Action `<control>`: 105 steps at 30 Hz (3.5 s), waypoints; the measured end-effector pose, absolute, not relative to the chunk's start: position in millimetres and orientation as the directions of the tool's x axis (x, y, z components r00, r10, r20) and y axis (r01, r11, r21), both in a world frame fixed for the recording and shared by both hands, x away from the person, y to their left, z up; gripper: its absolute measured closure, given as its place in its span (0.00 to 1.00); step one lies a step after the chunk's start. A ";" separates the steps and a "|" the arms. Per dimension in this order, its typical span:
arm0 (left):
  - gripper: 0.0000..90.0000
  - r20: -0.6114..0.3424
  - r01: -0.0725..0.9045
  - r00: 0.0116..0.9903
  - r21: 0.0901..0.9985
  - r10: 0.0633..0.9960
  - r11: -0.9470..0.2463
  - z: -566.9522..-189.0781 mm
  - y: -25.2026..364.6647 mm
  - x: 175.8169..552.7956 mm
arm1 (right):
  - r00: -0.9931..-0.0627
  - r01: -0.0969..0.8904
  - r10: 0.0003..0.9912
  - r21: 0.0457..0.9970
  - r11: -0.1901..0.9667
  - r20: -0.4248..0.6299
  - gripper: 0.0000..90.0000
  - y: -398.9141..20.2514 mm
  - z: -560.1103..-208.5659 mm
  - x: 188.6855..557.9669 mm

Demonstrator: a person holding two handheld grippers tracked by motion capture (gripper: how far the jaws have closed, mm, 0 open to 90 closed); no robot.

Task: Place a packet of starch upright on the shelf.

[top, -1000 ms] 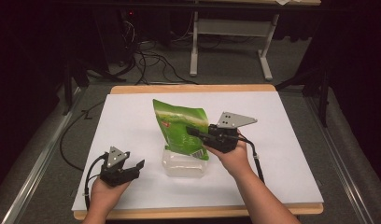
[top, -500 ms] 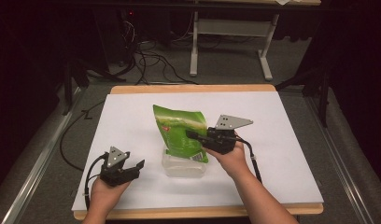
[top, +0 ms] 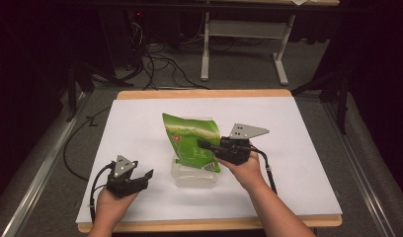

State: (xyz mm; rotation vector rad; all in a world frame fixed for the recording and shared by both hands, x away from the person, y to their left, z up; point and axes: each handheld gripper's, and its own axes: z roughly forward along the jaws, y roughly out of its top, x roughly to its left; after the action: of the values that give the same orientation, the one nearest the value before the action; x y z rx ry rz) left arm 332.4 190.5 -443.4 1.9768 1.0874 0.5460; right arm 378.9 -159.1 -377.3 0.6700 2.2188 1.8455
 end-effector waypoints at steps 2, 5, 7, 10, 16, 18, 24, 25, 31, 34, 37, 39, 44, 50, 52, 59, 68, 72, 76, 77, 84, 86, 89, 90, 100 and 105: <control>0.39 -0.006 0.500 0.537 0.808 0.843 -0.313 -443.8 190.7 332.8 | -0.891 0.208 0.436 0.969 0.134 0.131 0.98 -158.9 -373.4 376.9; 0.39 -0.006 0.501 0.539 0.806 0.842 -0.315 -444.0 190.9 333.2 | -0.894 0.198 0.428 0.974 0.112 0.132 0.98 -160.9 -368.7 375.6; 0.39 -0.006 0.501 0.540 0.806 0.842 -0.316 -443.9 190.9 333.1 | -0.895 0.207 0.422 0.973 0.099 0.148 0.98 -161.9 -367.7 375.3; 0.39 -0.007 0.499 0.538 0.809 0.843 -0.312 -443.7 190.9 332.7 | -0.901 0.215 0.405 0.971 0.105 0.156 0.98 -161.1 -370.0 375.3; 0.39 -0.005 0.497 0.538 0.809 0.843 -0.313 -443.3 191.3 332.6 | -0.898 0.252 0.404 0.957 0.144 0.176 0.98 -157.4 -382.6 379.0; 0.39 -0.006 0.498 0.538 0.809 0.843 -0.312 -443.0 191.7 332.6 | -0.893 0.258 0.413 0.955 0.145 0.179 0.98 -157.3 -386.3 380.5; 0.39 -0.006 0.496 0.539 0.810 0.842 -0.312 -443.1 191.6 332.7 | -0.887 0.257 0.417 0.963 0.086 0.200 0.98 -158.2 -386.4 378.1; 0.39 -0.005 0.496 0.540 0.810 0.842 -0.314 -443.2 191.5 332.7 | -0.889 0.247 0.416 0.966 0.077 0.194 0.98 -158.2 -384.7 377.1; 0.39 -0.006 0.497 0.539 0.810 0.842 -0.312 -442.9 191.6 332.6 | -0.878 0.268 0.428 0.961 0.071 0.214 0.98 -158.0 -393.6 379.0; 0.39 -0.006 0.496 0.539 0.810 0.842 -0.312 -442.8 191.4 332.6 | -0.877 0.285 0.427 0.954 0.090 0.222 0.98 -156.7 -401.6 379.3; 0.39 -0.006 0.496 0.540 0.810 0.841 -0.313 -442.8 191.2 332.7 | -0.874 0.289 0.431 0.953 0.089 0.225 0.98 -156.4 -403.6 377.9; 0.39 -0.010 0.498 0.539 0.810 0.842 -0.309 -442.6 190.9 332.2 | -0.869 0.294 0.439 0.952 0.083 0.230 0.98 -156.8 -405.1 377.2; 0.39 -0.009 0.495 0.540 0.812 0.842 -0.309 -441.9 192.0 331.9 | -0.860 0.306 0.453 0.948 0.091 0.234 0.98 -155.0 -410.4 375.4; 0.39 -0.007 0.496 0.542 0.810 0.841 -0.313 -442.2 191.8 332.1 | -0.854 0.315 0.462 0.944 0.094 0.239 0.98 -154.7 -414.6 374.5; 0.39 -0.002 0.496 0.543 0.808 0.840 -0.319 -442.3 191.5 332.4 | -0.851 0.321 0.466 0.942 0.096 0.243 0.98 -155.8 -415.0 374.2; 0.39 -0.005 0.496 0.543 0.808 0.840 -0.317 -442.2 191.9 332.2 | -0.847 0.330 0.476 0.936 0.120 0.237 0.98 -157.2 -416.1 373.5; 0.39 -0.007 0.496 0.543 0.809 0.839 -0.314 -442.5 191.2 331.6 | -0.833 0.359 0.488 0.926 0.121 0.259 0.98 -159.2 -422.7 372.7; 0.39 -0.007 0.499 0.543 0.807 0.840 -0.315 -443.1 189.8 331.5 | -0.833 0.363 0.487 0.924 0.121 0.263 0.98 -161.0 -427.1 372.1; 0.39 -0.006 0.499 0.544 0.806 0.839 -0.319 -443.3 189.2 331.6 | -0.832 0.366 0.488 0.922 0.125 0.264 0.98 -162.0 -429.5 371.2; 0.39 -0.006 0.499 0.545 0.806 0.839 -0.319 -443.3 189.1 331.6 | -0.831 0.370 0.487 0.921 0.122 0.269 0.98 -162.0 -430.2 370.8; 0.39 -0.007 0.497 0.547 0.807 0.837 -0.318 -442.9 189.0 331.4 | -0.814 0.401 0.504 0.907 0.131 0.287 0.98 -165.4 -444.5 371.6; 0.39 -0.005 0.499 0.547 0.805 0.837 -0.321 -443.1 189.2 331.6 | -0.820 0.382 0.513 0.910 0.160 0.254 0.98 -163.1 -442.3 370.1; 0.39 -0.011 0.502 0.544 0.805 0.839 -0.315 -443.8 189.0 332.2 | -0.822 0.380 0.509 0.911 0.157 0.255 0.98 -163.8 -444.4 370.0; 0.39 -0.007 0.501 0.545 0.805 0.838 -0.319 -443.8 188.9 332.1 | -0.823 0.378 0.509 0.913 0.157 0.253 0.98 -164.0 -445.2 370.1; 0.39 -0.008 0.501 0.547 0.804 0.837 -0.320 -443.9 187.4 331.4 | -0.821 0.375 0.512 0.915 0.149 0.253 0.98 -164.9 -452.1 367.6; 0.39 -0.005 0.499 0.545 0.806 0.838 -0.319 -443.5 188.0 331.2 | -0.819 0.374 0.517 0.915 0.153 0.248 0.98 -164.7 -452.0 366.9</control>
State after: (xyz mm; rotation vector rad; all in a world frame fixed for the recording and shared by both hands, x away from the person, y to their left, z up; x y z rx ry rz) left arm 331.2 188.0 -443.5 1.9837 1.0801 0.5403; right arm 366.9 -164.7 -452.0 0.8896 2.2881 1.7558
